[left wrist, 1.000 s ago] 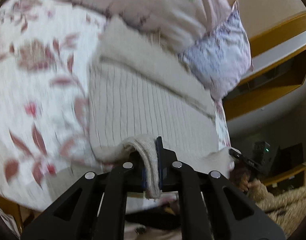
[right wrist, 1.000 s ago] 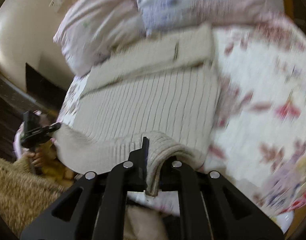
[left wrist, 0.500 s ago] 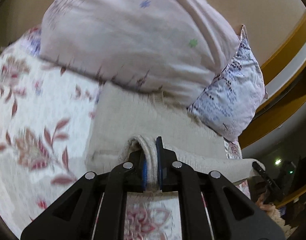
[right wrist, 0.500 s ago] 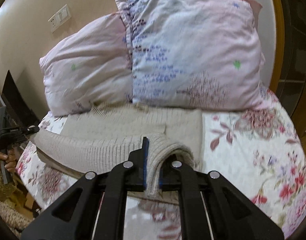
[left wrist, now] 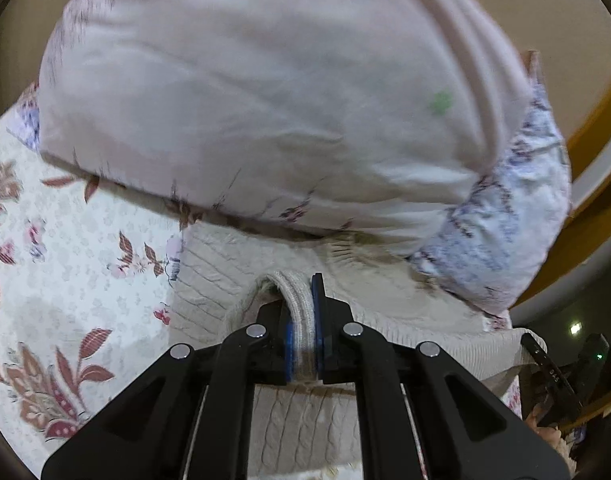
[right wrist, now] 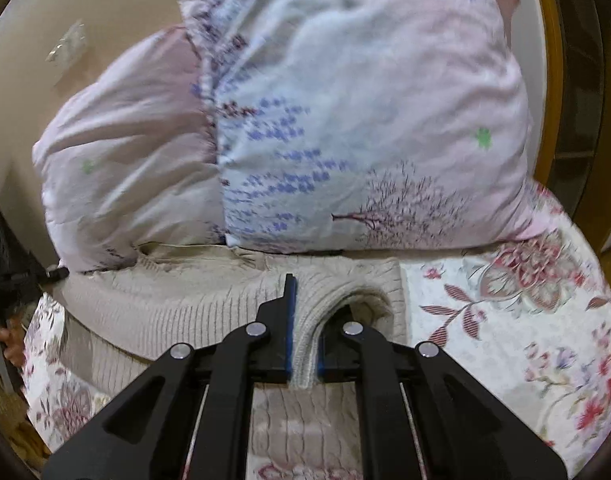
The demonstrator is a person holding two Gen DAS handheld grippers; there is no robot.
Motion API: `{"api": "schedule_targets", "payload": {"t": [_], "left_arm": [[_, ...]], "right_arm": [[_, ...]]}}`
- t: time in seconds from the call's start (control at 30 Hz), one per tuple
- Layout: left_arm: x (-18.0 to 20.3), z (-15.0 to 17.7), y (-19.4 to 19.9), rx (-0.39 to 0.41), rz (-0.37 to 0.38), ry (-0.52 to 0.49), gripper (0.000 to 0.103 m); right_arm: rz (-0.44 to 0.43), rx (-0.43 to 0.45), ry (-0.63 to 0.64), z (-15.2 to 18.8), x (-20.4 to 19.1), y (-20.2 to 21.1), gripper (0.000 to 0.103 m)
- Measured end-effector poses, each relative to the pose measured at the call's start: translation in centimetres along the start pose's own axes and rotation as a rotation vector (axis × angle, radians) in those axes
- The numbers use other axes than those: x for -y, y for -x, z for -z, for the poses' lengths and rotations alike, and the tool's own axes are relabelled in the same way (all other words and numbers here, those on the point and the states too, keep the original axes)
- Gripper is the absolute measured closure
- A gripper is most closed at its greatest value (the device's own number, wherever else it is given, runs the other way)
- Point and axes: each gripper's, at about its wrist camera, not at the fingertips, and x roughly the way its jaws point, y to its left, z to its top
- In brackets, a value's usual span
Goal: Fold small clothes
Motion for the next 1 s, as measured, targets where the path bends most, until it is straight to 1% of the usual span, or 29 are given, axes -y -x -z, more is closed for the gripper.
{"api": "schedule_targets", "payload": {"t": [0.03,0.07,0.17,0.23,0.33,0.37,0.4,0.43,0.47,0.5,0.57,0.63,0.67,0.7,0.73,0.77,0.8,0.9,1.0], "left_arm": [[-0.3,0.0,-1.0,-0.014,-0.014,0.014,0.096],[-0.5,0.0,-1.6,-0.021,-0.021,0.023,0.096],[-1.0,-0.1,-3.5,-0.049,-0.041,0.047,0.096],[-1.2,-0.2,-4.3,-0.066,-0.05,0.062,0.096],[-1.6,-0.2,-5.3,-0.092,-0.054,0.078,0.096],[-1.7,-0.2,-5.5,-0.1,-0.053,0.086,0.096],[-1.9,-0.2,-5.7,-0.11,-0.051,0.1,0.096],[-2.1,-0.3,-5.8,-0.117,-0.051,0.113,0.096],[-2.2,-0.4,-6.0,-0.123,-0.05,0.123,0.096],[-2.4,-0.5,-6.1,-0.13,-0.049,0.138,0.095],[-2.5,-0.6,-6.1,-0.13,-0.04,0.16,0.094],[-2.4,-0.7,-5.9,-0.13,-0.029,0.172,0.086],[-2.4,-0.8,-5.8,-0.127,-0.023,0.171,0.076],[-2.3,-0.9,-5.4,-0.119,-0.022,0.164,0.061],[-2.1,-1.0,-4.7,-0.099,-0.024,0.146,0.056],[-2.1,-1.1,-4.2,-0.085,-0.031,0.13,0.047],[-2.0,-1.2,-3.6,-0.072,-0.047,0.106,0.043],[-2.0,-0.8,-1.9,-0.055,-0.091,0.015,0.042],[-2.6,0.1,-0.8,-0.067,-0.117,-0.041,0.043]], "right_arm": [[0.0,-0.018,-0.024,-0.1,0.3,-1.1,0.096],[0.018,-0.051,-0.026,-0.1,0.5,-2.0,0.096],[0.024,-0.123,-0.102,-0.1,1.7,-5.1,0.096],[0.023,-0.171,-0.173,-0.1,2.7,-6.8,0.095],[-0.001,-0.207,-0.283,0.0,4.1,-8.0,0.092],[-0.008,-0.215,-0.309,0.1,4.4,-8.3,0.09],[-0.013,-0.223,-0.332,0.1,4.7,-8.5,0.079],[-0.018,-0.227,-0.359,0.0,5.0,-8.7,0.062],[-0.02,-0.225,-0.38,-0.2,5.3,-8.7,0.054],[-0.026,-0.219,-0.395,-0.3,5.5,-8.7,0.048],[-0.034,-0.203,-0.419,-0.8,5.8,-8.5,0.046],[-0.04,-0.192,-0.435,-1.1,6.0,-8.1,0.046],[-0.042,-0.188,-0.438,-1.1,6.1,-7.8,0.046],[-0.04,-0.18,-0.438,-1.1,6.2,-7.4,0.046],[-0.035,-0.175,-0.434,-1.0,6.3,-7.0,0.046],[-0.026,-0.17,-0.427,-0.9,6.5,-6.5,0.046],[-0.016,-0.168,-0.419,-0.9,6.7,-6.1,0.047],[0.017,-0.168,-0.38,-0.4,7.3,-4.5,0.052],[0.043,-0.188,-0.334,0.8,7.8,-3.0,0.056]]}}
